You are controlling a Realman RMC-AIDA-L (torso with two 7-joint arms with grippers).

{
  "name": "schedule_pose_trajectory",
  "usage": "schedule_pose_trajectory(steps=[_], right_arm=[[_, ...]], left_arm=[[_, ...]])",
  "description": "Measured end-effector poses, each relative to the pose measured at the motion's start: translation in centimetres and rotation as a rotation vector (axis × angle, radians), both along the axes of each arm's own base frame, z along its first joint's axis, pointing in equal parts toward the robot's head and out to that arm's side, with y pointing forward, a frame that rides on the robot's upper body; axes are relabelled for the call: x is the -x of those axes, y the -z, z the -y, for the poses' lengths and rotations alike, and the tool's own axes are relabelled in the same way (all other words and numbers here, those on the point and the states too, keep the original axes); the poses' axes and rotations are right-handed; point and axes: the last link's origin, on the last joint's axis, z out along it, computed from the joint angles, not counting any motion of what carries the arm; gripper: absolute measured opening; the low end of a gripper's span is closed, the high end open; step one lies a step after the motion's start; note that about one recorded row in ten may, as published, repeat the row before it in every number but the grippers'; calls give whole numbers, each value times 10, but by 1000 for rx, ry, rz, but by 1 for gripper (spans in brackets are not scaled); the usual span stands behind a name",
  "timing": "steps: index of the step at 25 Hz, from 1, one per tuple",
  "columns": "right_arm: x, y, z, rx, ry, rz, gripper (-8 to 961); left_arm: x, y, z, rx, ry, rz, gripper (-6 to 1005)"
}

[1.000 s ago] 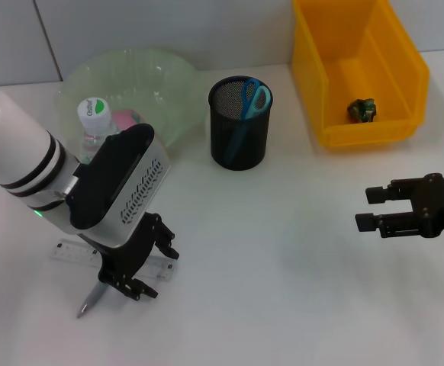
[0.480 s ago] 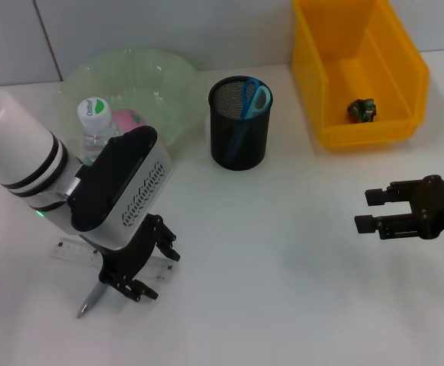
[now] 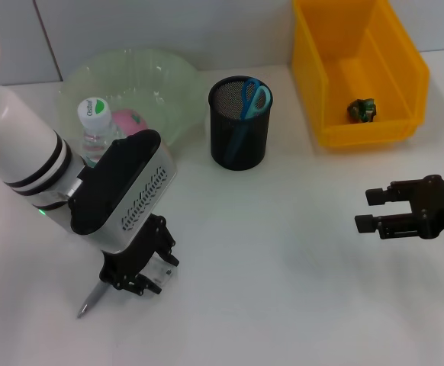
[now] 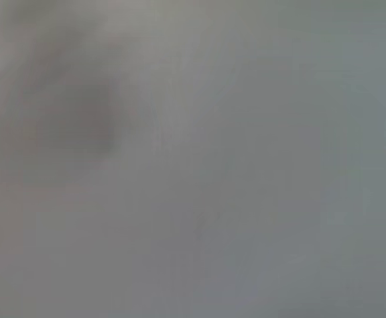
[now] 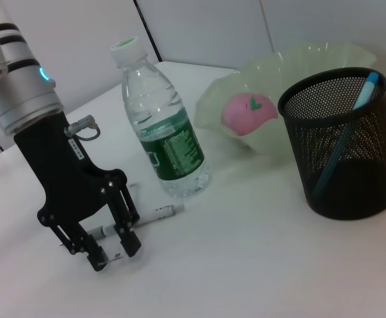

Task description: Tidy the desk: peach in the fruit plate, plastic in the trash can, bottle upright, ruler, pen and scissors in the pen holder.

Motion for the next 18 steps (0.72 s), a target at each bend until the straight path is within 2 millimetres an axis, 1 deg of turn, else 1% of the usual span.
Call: schedule_pose_trajectory(steps=[11, 18], right_arm=[[1, 1, -2, -4, 0, 2, 694], [1, 1, -3, -6, -3, 7, 694]], left_arm=[[-3, -1, 0, 3, 9, 2, 377], [-5, -2, 0, 4, 7, 2, 378]])
